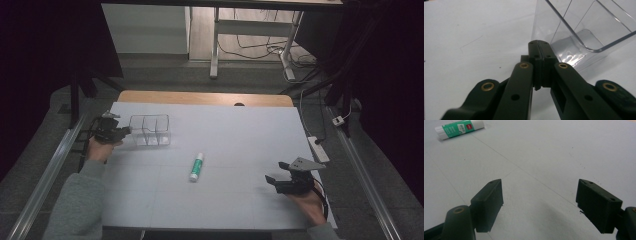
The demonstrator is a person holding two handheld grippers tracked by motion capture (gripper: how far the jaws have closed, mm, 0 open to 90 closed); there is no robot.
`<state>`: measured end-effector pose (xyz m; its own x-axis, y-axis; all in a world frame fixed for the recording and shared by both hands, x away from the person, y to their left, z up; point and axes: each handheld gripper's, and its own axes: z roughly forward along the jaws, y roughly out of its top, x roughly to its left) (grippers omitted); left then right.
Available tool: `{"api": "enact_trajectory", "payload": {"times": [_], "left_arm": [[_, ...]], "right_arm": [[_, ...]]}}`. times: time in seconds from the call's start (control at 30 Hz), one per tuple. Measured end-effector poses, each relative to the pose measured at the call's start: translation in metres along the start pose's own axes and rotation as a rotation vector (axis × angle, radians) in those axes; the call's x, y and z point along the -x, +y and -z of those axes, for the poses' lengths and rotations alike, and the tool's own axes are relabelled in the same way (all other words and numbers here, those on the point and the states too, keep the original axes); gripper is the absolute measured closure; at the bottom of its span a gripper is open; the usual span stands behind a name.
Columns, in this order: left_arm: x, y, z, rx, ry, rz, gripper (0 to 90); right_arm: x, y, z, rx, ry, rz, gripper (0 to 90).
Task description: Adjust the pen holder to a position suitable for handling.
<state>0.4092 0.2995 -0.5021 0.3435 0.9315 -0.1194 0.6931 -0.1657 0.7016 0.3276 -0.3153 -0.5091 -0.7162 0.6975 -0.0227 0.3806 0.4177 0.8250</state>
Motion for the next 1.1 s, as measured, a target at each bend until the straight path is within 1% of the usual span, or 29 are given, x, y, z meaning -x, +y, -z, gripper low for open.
{"api": "enact_trajectory", "payload": {"times": [0.1,0.33,0.47,0.5,0.67,0.77,0.87,0.97,1.0,1.1], "left_arm": [[0.005,0.002,-0.003,-0.002,-0.011,-0.010,89.0],[0.011,0.005,-0.006,-0.005,-0.020,-0.020,89.0],[0.015,0.007,-0.007,-0.004,-0.031,-0.018,89.0],[0.018,0.009,-0.008,-0.001,-0.041,-0.020,89.0],[0.024,0.012,-0.009,-0.004,-0.050,-0.032,89.0],[0.029,0.015,-0.011,-0.002,-0.064,-0.037,89.0],[0.035,0.018,-0.015,-0.002,-0.069,-0.051,89.0],[0.037,0.019,-0.017,-0.001,-0.073,-0.051,89.0],[0.039,0.019,-0.019,-0.004,-0.081,-0.051,89.0],[0.042,0.020,-0.020,-0.007,-0.082,-0.057,89.0]], "right_arm": [[0.000,0.000,0.000,-0.001,0.000,0.001,21.5],[0.000,0.000,0.000,0.009,0.005,-0.004,21.6],[0.000,0.000,0.000,0.006,0.004,-0.001,21.6],[0.000,0.000,0.000,0.006,0.004,-0.001,21.6],[0.000,0.000,0.000,0.008,0.005,-0.005,21.6],[0.000,0.000,0.000,0.006,0.003,-0.002,21.7],[0.000,0.000,0.000,0.004,0.000,-0.001,21.6],[0.000,0.000,0.000,0.003,0.000,-0.001,21.7],[0.000,0.000,0.000,0.005,0.004,-0.001,21.7],[0.000,0.000,-0.001,0.002,0.001,-0.002,21.7]]}}
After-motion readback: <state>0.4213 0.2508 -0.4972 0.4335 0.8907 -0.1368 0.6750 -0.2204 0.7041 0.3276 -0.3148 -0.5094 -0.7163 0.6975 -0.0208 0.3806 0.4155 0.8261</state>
